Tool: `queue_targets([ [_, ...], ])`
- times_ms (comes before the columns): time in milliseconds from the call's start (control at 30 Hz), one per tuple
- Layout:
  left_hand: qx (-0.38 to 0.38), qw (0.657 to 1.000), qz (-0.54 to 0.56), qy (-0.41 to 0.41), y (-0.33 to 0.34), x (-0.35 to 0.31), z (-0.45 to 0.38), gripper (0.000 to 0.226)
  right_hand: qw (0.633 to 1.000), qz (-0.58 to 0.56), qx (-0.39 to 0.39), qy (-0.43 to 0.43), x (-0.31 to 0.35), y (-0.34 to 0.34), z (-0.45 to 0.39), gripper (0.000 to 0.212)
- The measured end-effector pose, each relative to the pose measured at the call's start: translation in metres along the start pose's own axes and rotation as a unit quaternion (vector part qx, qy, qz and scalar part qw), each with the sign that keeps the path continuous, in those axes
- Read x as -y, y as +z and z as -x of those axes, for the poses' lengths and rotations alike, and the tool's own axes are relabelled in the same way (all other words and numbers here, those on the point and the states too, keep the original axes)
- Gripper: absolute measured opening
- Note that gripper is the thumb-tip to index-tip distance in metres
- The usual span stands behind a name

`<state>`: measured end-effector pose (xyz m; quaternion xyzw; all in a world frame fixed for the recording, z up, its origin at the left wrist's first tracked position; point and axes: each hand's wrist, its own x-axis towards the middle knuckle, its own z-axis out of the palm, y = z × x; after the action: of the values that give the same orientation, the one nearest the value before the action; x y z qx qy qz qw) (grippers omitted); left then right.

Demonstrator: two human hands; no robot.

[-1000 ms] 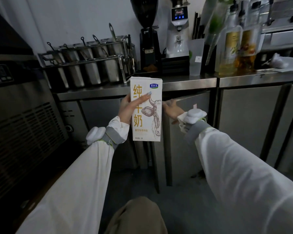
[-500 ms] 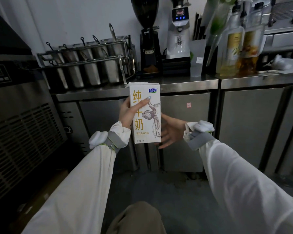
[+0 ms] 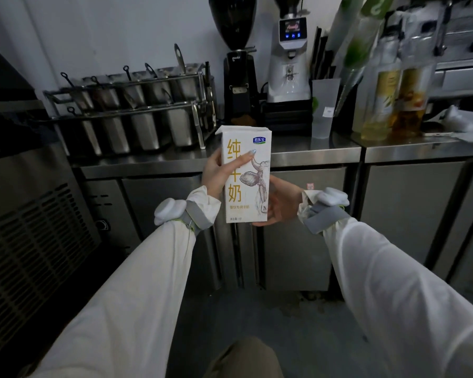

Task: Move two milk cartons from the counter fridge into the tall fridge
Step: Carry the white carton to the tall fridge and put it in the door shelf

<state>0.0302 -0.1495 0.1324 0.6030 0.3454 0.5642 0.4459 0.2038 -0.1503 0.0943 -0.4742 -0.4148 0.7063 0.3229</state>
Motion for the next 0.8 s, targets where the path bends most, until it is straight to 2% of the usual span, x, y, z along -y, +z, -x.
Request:
queue_targets([
  [367, 0.005, 1.000, 0.008, -0.015, -0.003, -0.152, -0.124, 0.025, 0.999, 0.006, -0.038, 0.008, 0.196, 0.028, 0.038, 0.077],
  [500, -0.005, 1.000, -0.005, -0.020, -0.007, -0.212, -0.156, 0.031, 0.998, -0.001, -0.066, 0.018, 0.263, 0.045, 0.057, 0.074],
  [600, -0.006, 1.000, -0.008, -0.014, -0.016, -0.270, -0.185, 0.036, 0.998, -0.003, -0.057, 0.023, 0.328, 0.066, 0.073, 0.076],
  [733, -0.010, 1.000, -0.024, -0.001, -0.028, -0.346, -0.224, 0.030, 0.999, -0.006, -0.019, 0.031, 0.408, 0.094, 0.094, 0.070],
  [800, -0.025, 0.999, -0.025, -0.007, -0.039, -0.386, -0.245, 0.032, 0.999, 0.038, -0.005, 0.007, 0.450, 0.112, 0.103, 0.087],
])
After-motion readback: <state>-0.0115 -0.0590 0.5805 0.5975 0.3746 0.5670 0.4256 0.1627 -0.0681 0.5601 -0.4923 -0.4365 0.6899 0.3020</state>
